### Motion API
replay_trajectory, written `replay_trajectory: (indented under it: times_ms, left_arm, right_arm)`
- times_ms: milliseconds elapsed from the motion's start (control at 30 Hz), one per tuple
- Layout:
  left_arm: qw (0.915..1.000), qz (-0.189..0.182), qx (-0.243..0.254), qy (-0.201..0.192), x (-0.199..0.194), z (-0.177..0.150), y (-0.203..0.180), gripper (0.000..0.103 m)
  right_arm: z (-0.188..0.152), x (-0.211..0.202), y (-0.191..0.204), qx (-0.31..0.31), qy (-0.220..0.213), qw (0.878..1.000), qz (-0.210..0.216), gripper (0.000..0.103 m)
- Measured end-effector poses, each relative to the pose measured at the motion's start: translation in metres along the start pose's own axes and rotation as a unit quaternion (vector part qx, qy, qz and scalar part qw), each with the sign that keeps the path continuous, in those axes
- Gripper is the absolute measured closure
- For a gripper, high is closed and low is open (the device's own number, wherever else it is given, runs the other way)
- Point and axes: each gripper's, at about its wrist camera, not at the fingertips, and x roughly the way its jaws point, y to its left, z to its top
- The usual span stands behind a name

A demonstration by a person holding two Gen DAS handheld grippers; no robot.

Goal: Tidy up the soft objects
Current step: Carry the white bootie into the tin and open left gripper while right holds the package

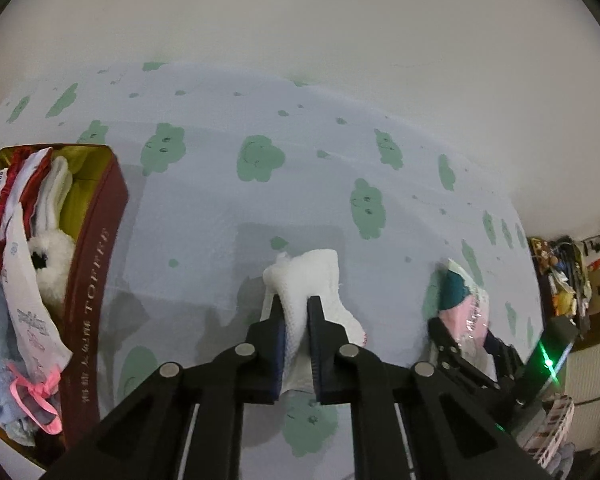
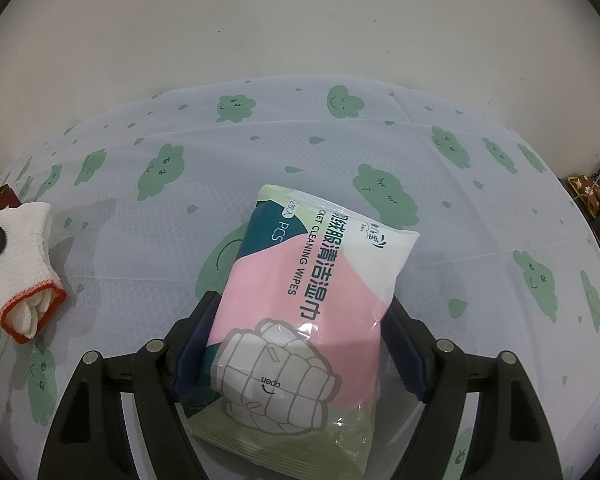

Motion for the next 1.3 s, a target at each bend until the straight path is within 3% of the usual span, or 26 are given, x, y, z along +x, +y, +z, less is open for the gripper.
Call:
replay_trajectory:
  times_ms: [467,733,1000,1300]
  left_arm:
    - [0.9996,-0.007,0.016,-0.019,-0.035,-0.002,-0.013,0.093]
    - [0.9991,-0.004,0.015,-0.039,-0.069,0.001,-0.001,0.093]
    - [0.9963,0.052,-0.007,-0.068,-0.106,0.004,0.045,0.093]
    - [0.9910,0.103,-0.045,-0.073,-0.127,0.003,0.116,0.093]
  right_arm:
    - [0.000,0.000,0.001,0.000,0.000,1.000,0.000,0.027]
    - [0.000,0.000,0.001,0.000,0.000,1.000,0.000,0.026]
    - [-0.001,0.000,0.002,0.001,0.000,1.000,0.001,0.026]
    - [-0.001,0.000,0.002,0.001,0.000,1.000,0.001,0.026]
